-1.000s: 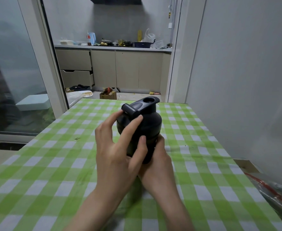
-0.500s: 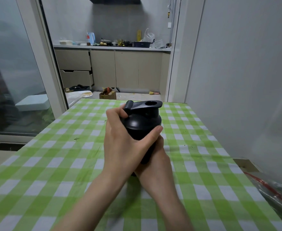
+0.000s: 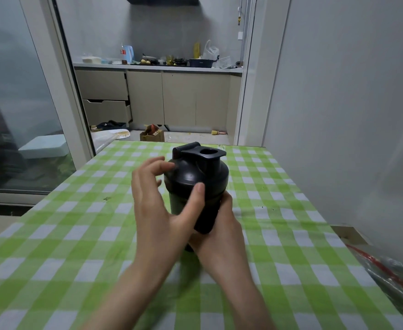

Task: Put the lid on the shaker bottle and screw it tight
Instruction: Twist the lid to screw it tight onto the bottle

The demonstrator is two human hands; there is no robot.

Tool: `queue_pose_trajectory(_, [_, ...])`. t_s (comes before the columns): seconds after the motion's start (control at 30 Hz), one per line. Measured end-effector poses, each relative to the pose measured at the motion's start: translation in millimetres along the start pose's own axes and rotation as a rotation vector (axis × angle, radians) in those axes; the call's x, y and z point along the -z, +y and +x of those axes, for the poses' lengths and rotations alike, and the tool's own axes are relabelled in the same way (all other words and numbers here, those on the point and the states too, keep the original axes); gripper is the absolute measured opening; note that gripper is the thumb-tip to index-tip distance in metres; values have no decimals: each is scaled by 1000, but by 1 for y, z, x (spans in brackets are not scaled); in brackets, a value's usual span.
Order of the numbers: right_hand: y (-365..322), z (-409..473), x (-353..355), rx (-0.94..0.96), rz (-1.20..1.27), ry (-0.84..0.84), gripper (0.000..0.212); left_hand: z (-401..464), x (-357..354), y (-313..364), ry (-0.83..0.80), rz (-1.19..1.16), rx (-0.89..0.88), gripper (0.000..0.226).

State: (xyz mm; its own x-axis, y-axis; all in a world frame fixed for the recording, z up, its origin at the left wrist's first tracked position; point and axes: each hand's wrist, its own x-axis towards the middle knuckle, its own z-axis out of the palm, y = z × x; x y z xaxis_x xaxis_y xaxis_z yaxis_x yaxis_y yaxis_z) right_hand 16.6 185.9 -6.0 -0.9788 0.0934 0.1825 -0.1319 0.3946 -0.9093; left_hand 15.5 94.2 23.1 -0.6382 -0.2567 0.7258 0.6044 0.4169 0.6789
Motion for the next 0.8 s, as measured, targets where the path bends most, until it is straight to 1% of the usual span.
queue_pose_trajectory(0.07, [-2,2,-1,11,4,30,72,-11,-7,8,37,63,-8,56])
queue_pose_trajectory(0.13, [-3,4,-3,-19,123,46,71,-17,-14,12,14,111,14,73])
queue_pose_trajectory(0.17, [-2,4,-4,-34,138,57,68,-17,-16,13,-5,121,38,81])
queue_pose_trajectory(0.23, [-2,2,-4,-12,108,49,52,-12,-18,14,-35,110,104,90])
queue_pose_trajectory(0.27, [-3,1,-3,3,81,37,50,-7,-18,14,-39,97,134,90])
queue_pose_trajectory(0.33, [-4,0,-1,11,-17,25,55,4,-18,11,-58,52,176,86])
queue_pose_trajectory(0.47, [-8,-1,1,-43,-15,9,73,18,-12,5,-157,-4,161,81])
queue_pose_trajectory(0.57, [-5,-1,1,-53,-7,5,86,24,-4,-1,-215,-44,186,79])
queue_pose_trajectory(0.7, [-3,-1,1,-39,3,10,89,30,8,-13,-243,-244,213,79])
queue_pose_trajectory(0.8, [-4,-3,1,-24,3,23,88,28,11,-21,-196,-369,241,73])
